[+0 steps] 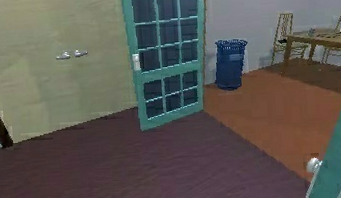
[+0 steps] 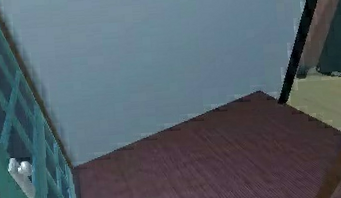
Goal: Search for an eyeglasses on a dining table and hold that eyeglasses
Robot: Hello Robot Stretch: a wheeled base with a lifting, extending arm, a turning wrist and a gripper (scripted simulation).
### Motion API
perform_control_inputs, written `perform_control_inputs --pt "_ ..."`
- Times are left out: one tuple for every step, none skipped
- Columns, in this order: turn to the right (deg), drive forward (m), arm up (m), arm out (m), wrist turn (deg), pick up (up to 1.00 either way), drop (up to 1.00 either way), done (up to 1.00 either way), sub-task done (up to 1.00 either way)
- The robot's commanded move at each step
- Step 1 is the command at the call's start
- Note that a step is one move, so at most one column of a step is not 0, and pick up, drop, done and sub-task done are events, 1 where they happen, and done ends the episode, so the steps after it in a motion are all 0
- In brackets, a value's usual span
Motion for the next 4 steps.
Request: perform_control_inputs --pt "0.0 0.80 0.00 0.00 0.0 0.00 0.00 0.00 0.00" --pt "45.0 0.00 0.00 0.00 0.0 0.00 0.00 0.00 0.00" --pt "15.0 0.00 0.00 0.00 0.0 0.00 0.00 0.00 0.00" --pt "0.0 1.00 0.00 0.00 0.0 0.00 0.00 0.00 0.00"
